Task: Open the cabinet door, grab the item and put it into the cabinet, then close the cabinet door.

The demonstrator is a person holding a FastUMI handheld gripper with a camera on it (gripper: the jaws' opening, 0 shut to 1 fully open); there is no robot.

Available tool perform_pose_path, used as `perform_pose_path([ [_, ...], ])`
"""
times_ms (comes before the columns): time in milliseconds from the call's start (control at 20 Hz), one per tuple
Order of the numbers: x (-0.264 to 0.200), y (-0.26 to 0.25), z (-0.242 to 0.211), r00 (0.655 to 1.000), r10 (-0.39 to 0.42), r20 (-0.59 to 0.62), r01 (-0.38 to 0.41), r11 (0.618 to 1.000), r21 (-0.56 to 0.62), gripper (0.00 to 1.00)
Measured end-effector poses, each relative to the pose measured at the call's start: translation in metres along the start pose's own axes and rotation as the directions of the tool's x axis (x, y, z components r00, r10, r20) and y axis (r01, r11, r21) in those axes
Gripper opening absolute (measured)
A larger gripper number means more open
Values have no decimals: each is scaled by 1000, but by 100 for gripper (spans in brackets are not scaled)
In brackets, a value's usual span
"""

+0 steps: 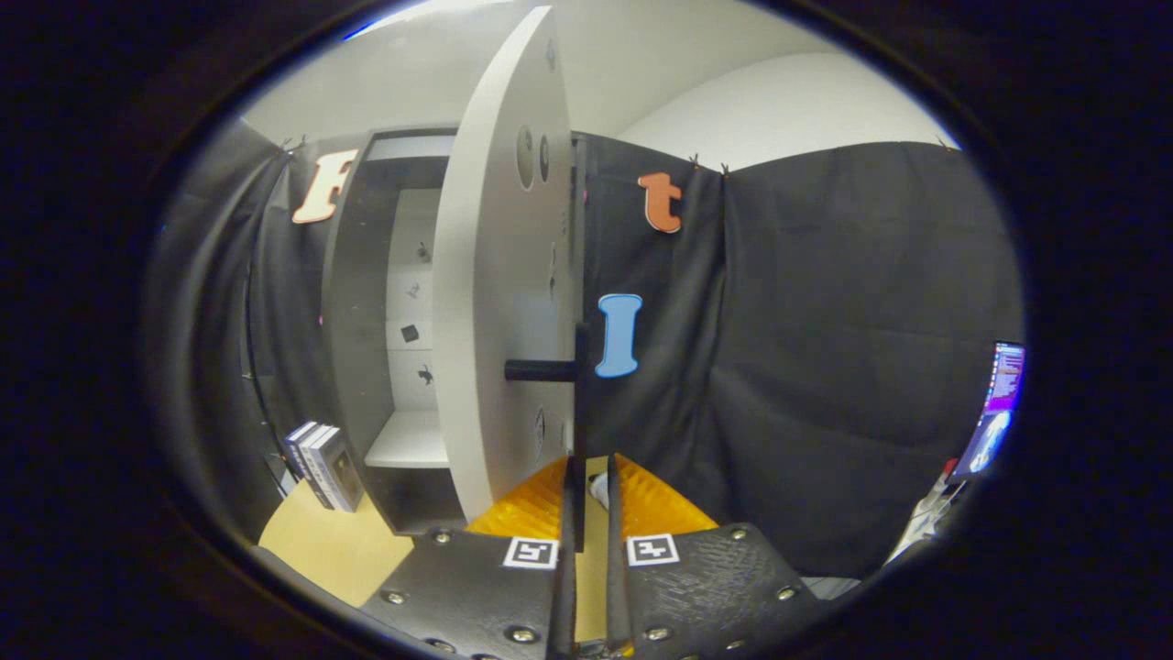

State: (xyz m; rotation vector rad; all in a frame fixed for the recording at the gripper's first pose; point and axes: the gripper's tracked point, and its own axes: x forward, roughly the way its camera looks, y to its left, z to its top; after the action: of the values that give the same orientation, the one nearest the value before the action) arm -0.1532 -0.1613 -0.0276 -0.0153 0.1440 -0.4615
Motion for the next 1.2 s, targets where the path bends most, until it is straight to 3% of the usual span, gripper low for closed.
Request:
perform_pose_path([
  [50,1,-8,-1,1000,16,2,-16,1000,21,2],
  [350,-1,-14,-3,995,95,-2,-95,995,4,3],
  [1200,-10,-19,-18,991,130,-43,-130,992,7,3],
])
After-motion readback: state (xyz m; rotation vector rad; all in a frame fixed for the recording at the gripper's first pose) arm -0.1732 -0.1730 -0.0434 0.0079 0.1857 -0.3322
